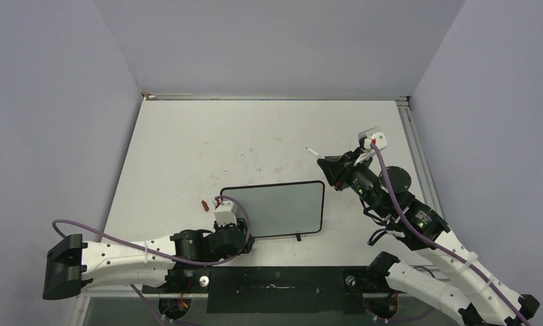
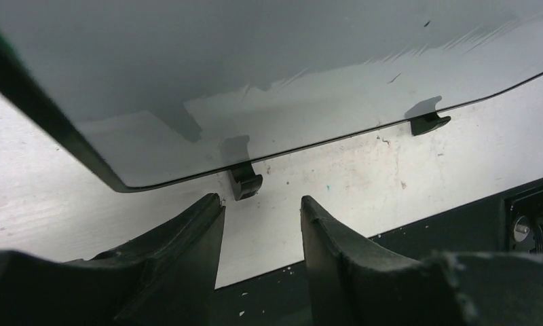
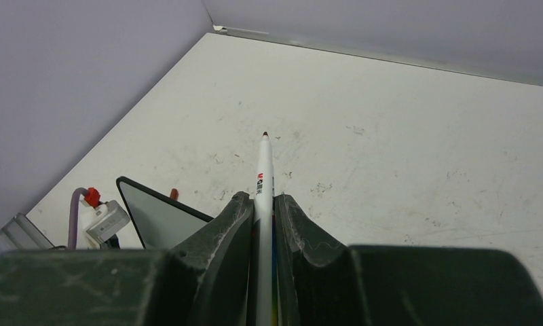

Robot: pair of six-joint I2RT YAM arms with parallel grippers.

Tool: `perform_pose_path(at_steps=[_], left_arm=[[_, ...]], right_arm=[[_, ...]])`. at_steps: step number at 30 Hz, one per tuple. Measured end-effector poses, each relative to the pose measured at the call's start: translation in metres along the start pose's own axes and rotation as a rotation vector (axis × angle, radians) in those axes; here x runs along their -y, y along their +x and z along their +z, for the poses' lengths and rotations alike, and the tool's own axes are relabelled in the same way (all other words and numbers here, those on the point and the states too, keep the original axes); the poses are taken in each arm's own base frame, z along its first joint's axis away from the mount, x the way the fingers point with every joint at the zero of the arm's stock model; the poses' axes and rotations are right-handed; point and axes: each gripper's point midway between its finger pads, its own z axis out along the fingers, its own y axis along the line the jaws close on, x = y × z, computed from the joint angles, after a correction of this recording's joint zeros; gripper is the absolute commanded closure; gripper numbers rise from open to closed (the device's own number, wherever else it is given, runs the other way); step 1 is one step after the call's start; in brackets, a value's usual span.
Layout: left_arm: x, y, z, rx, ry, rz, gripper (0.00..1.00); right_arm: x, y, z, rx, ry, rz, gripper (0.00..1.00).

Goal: Write a sentence on the whiteboard
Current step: Move the whiteboard to the center of the board.

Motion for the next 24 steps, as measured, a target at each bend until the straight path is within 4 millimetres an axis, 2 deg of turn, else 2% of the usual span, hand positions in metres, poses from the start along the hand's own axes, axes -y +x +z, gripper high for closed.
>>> perform_pose_path(at_steps=[5,15,21,24], left_arm=[[0.001,0.008,0.012,-0.012,-0.024,0.014,0.61],[-0.012,0.029,0.026,-0.047,-0.101,0.094,0.71],[-0.008,0.029,0.031,-0.039,-0.118,0.109,0.82],[-0.007,0.028,0.033,-0.035,-0.130,0.121,0.91]], right_arm=[[-0.001,-0.002,0.000,0.010,-0.003,0.002,0.95],[-0.001,-0.003,0.001,0.013,-0.004,0.003,0.94],[-0.001,-0.003,0.001,0.013,-0.004,0.003,0.94],[-0.001,-0.003,0.001,0.013,-0.004,0.003,0.94]])
